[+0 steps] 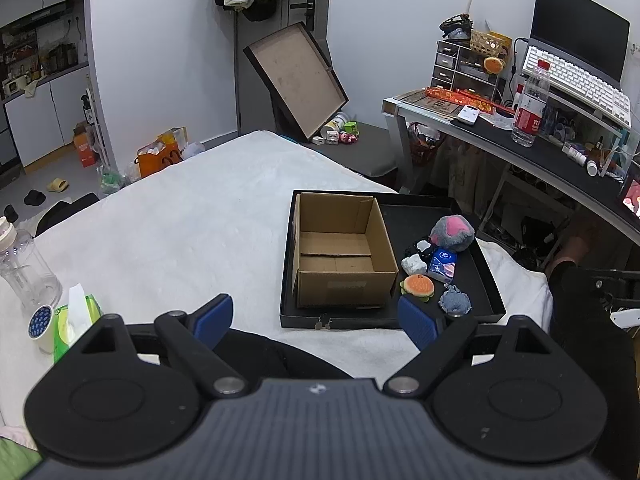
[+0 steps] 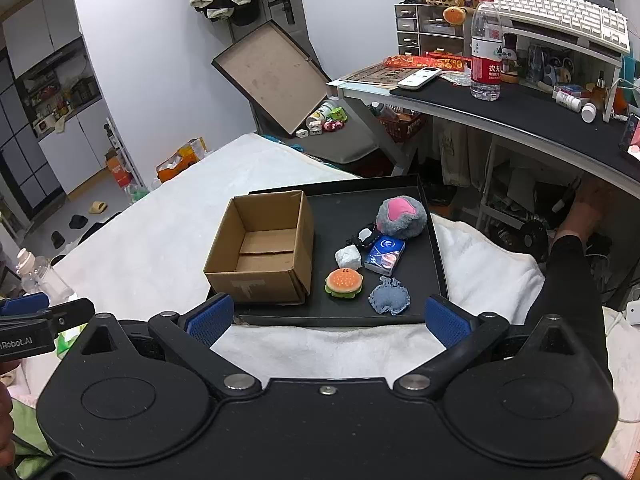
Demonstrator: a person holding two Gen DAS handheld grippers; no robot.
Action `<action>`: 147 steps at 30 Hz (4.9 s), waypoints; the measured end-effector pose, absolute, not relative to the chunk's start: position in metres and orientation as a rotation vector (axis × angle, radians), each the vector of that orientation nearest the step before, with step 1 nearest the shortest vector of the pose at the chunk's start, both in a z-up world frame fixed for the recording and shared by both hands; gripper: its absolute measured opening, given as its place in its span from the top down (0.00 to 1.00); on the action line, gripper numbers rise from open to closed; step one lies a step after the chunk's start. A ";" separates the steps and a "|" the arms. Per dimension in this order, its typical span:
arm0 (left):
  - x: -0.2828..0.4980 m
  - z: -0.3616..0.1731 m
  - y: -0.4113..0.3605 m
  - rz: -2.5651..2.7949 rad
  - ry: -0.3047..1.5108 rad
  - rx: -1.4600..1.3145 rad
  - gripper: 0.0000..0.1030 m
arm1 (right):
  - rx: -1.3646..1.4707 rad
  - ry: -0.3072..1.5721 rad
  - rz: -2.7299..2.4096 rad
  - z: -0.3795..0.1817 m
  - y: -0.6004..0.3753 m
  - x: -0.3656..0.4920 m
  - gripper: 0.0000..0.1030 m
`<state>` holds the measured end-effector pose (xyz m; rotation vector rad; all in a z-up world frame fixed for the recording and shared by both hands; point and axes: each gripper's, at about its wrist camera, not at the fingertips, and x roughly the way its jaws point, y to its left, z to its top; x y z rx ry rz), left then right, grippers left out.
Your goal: Organize soft objects
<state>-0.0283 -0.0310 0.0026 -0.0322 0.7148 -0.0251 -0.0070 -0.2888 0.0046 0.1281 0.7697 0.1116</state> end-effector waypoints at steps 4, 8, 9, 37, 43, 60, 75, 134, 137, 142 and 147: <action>-0.028 0.001 -0.031 -0.028 0.717 -0.031 0.14 | 0.127 0.775 0.109 0.004 -0.288 -0.006 0.00; -0.026 0.001 -0.031 -0.027 0.722 -0.030 0.14 | 0.126 0.779 0.111 0.003 -0.287 -0.006 0.00; -0.026 0.002 -0.031 -0.027 0.723 -0.030 0.14 | 0.126 0.779 0.112 0.003 -0.287 -0.006 0.00; -0.023 -0.001 -0.029 -0.029 0.732 -0.024 0.14 | 0.118 0.798 0.137 0.001 -0.281 0.001 0.00; -0.013 -0.005 -0.029 -0.025 0.746 -0.025 0.14 | 0.130 0.807 0.138 -0.004 -0.283 0.008 0.00; 0.031 -0.026 -0.026 0.027 0.776 -0.061 0.14 | 0.185 0.853 0.095 -0.032 -0.306 0.050 0.00; 0.076 -0.044 -0.031 0.037 0.817 -0.068 0.14 | 0.221 0.859 0.073 -0.051 -0.323 0.090 0.00; 0.215 -0.159 -0.005 0.132 1.066 -0.114 0.42 | 0.397 1.003 -0.026 -0.172 -0.356 0.280 0.00; 0.220 -0.161 -0.006 0.123 1.064 -0.119 0.50 | 0.408 1.015 -0.055 -0.179 -0.358 0.293 0.00; 0.227 -0.170 -0.007 0.101 1.085 -0.130 0.58 | 0.428 1.040 -0.115 -0.193 -0.363 0.316 0.00; 0.232 -0.176 -0.006 0.094 1.095 -0.144 0.64 | 0.455 1.052 -0.162 -0.208 -0.371 0.330 0.00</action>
